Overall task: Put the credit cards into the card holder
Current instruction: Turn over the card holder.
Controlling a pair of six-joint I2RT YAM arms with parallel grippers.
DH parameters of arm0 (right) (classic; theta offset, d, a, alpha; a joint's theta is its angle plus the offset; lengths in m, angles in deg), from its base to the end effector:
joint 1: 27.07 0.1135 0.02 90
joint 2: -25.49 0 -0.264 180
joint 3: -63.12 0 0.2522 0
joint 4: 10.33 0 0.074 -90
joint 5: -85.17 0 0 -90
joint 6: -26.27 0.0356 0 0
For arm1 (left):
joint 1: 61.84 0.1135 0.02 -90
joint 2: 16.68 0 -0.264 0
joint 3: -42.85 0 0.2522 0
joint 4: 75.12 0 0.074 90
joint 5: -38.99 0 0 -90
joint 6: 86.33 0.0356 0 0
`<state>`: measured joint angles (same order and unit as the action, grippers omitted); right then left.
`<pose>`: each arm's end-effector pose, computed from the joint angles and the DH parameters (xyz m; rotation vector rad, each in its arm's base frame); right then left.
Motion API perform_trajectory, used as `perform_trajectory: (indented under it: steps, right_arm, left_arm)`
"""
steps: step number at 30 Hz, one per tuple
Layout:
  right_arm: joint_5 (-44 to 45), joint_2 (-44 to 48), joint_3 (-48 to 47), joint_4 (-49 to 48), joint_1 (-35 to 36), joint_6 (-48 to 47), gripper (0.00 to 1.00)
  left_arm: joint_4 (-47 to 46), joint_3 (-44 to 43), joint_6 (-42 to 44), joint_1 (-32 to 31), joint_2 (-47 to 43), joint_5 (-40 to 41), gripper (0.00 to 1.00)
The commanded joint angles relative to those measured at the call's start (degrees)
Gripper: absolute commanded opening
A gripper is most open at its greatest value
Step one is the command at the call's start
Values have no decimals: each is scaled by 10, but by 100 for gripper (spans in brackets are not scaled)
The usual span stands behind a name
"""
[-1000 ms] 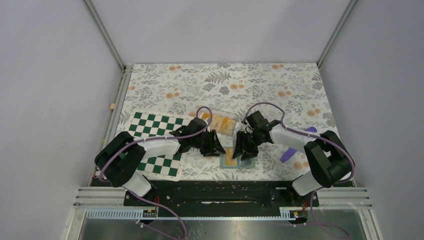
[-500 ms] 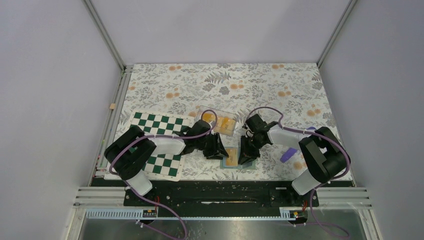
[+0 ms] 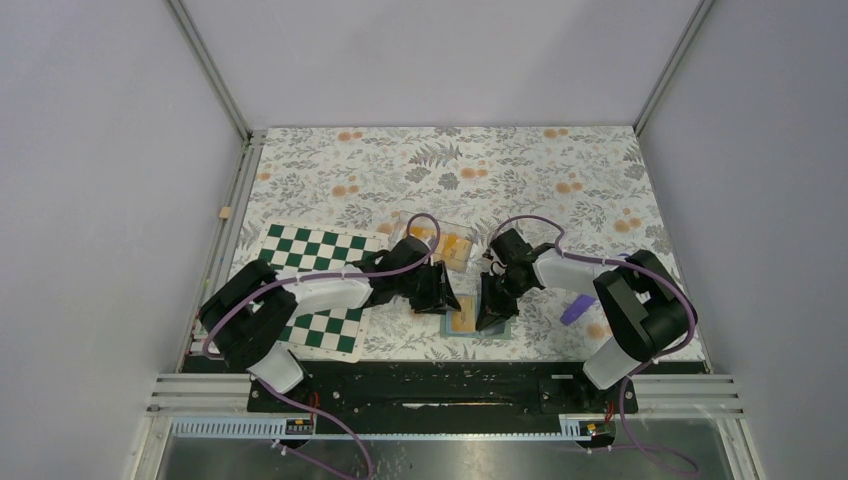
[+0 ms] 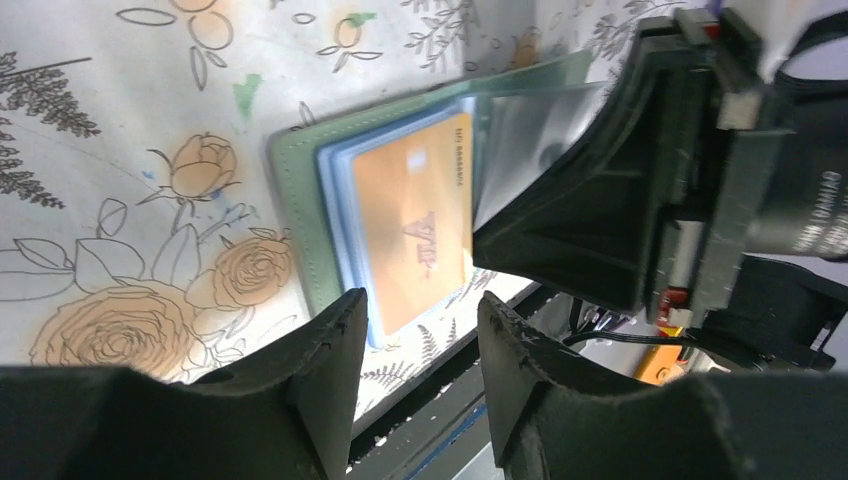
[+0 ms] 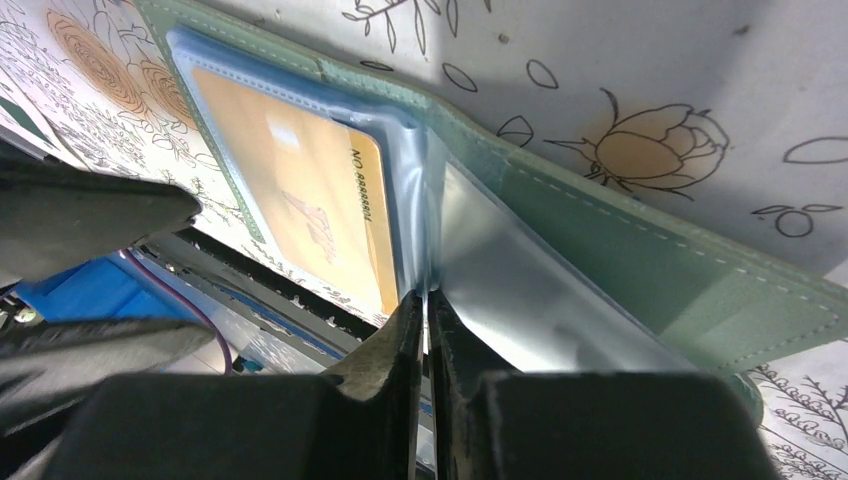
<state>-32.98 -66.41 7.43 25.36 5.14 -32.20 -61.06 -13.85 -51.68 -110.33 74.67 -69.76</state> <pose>0.2153 0.1555 0.1282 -0.1378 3.0033 0.8923 0.1934 -0.2358 0.1531 0.0062 2.7433 -1.0908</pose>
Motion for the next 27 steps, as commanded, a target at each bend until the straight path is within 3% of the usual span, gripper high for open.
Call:
perform_trajectory:
  steps: [1, 27]
  right_arm:
    - [25, -22, 4, -7, 3, -13, 11]
    - [14, -40, 4, -10, 3, -16, 9]
  left_arm:
    - [32, -26, 16, -9, -41, 57, 44]
    - [6, -45, 22, -19, 25, 31, 37]
